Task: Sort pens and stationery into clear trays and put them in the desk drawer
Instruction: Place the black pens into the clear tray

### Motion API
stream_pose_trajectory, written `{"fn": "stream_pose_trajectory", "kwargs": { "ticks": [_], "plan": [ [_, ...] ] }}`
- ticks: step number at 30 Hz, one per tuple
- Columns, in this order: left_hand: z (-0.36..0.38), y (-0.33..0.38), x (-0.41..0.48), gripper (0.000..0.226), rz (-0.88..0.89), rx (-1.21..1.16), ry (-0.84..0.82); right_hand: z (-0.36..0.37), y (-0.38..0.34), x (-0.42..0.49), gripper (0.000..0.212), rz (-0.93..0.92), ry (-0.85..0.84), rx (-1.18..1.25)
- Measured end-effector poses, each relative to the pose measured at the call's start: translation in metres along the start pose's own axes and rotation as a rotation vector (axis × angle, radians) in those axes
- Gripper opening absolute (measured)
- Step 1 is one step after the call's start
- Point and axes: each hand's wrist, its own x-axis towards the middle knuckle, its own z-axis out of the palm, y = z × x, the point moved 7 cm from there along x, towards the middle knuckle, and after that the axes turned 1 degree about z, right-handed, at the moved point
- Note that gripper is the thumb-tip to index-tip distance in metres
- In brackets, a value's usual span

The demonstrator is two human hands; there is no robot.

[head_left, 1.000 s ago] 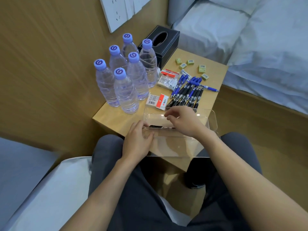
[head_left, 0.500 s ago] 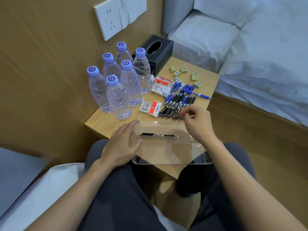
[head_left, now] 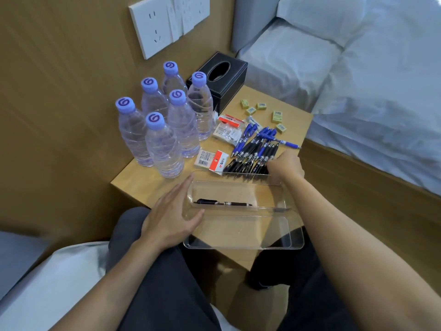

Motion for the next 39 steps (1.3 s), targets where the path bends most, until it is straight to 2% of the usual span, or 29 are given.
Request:
{"fn": "stream_pose_trajectory", "kwargs": {
  "ticks": [8,13,17,21,24,26,29,33,39],
  "plan": [
    [0.001,-0.001,0.001,0.089,0.005,0.025,-0.001,0.001,-0.001,0.003,0.018,0.111,-0.101,0.129],
    [0.000,-0.003,0.000,0.089,-0.005,-0.010,0.002,-0.009,0.007,0.006,0.018,0.166,-0.173,0.406],
    [0.001,-0.003,0.000,0.088,0.001,-0.009,0.018,-0.030,0.000,-0.011,0.013,0.033,-0.152,0.564],
    [0.003,-0.003,0.001,0.085,-0.005,-0.006,0.019,-0.046,-0.016,-0.039,0.026,-0.129,-0.139,0.527],
    [0.004,-0.004,0.001,0.083,-0.007,-0.023,0.014,-0.046,-0.032,-0.069,0.007,-0.255,-0.249,0.624],
    [0.004,-0.005,0.001,0.083,-0.009,-0.023,0.012,-0.041,-0.043,-0.090,0.001,-0.348,-0.314,0.582],
    [0.004,-0.005,-0.001,0.083,-0.017,-0.023,0.018,-0.033,-0.052,-0.108,0.006,-0.475,-0.288,0.458],
    [0.004,-0.005,-0.001,0.083,-0.018,-0.025,0.017,-0.032,-0.052,-0.118,0.009,-0.509,-0.205,0.512],
    [0.004,-0.006,-0.001,0.083,-0.032,-0.021,0.013,-0.031,-0.055,-0.126,0.009,-0.487,-0.213,0.671]
  ]
}}
